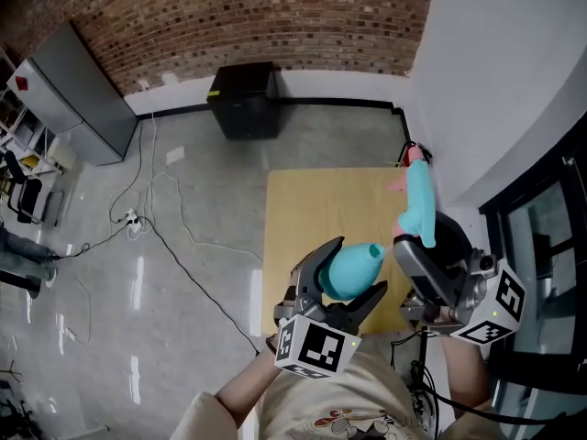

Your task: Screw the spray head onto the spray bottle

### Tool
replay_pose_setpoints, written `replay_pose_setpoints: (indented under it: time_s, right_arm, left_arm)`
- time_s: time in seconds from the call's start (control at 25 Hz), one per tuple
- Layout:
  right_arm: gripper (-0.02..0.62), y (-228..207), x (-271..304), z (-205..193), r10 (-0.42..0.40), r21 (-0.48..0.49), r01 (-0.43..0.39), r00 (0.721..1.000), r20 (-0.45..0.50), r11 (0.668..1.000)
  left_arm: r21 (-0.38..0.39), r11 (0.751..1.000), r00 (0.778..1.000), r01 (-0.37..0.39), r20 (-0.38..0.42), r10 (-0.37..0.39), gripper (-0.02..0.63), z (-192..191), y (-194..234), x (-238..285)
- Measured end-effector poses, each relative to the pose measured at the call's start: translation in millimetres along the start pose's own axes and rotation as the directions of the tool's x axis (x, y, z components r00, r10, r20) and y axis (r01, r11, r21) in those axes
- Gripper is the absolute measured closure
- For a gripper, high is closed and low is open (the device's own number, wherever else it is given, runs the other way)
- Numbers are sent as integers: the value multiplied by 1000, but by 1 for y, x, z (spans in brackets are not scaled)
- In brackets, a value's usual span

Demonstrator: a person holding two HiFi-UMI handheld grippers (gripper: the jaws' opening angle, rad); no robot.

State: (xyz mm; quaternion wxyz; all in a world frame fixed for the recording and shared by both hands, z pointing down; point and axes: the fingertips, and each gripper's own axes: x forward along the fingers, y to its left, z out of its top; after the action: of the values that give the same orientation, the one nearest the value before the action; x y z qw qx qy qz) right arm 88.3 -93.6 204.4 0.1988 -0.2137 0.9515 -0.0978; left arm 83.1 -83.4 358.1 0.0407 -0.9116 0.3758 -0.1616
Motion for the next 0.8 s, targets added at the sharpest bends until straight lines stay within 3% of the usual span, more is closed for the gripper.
replay_pose_setpoints:
  time_s: [0.32,0.64,0.8]
  right_arm:
    - [465,29,-9,4,235,28,-234,971,-50,972]
    - [465,44,-9,17,268,-37,-277,951,-157,960]
    - [429,48,-7,8,265,-62,-285,939,-219,957]
  left_arm:
    - [80,988,983,134,114,-143,183,70,-9,-20]
    - [60,991,971,120,200,-130,183,99,-13,-24]
    - [100,992,971,82,216,-102,183,91,-10,-19]
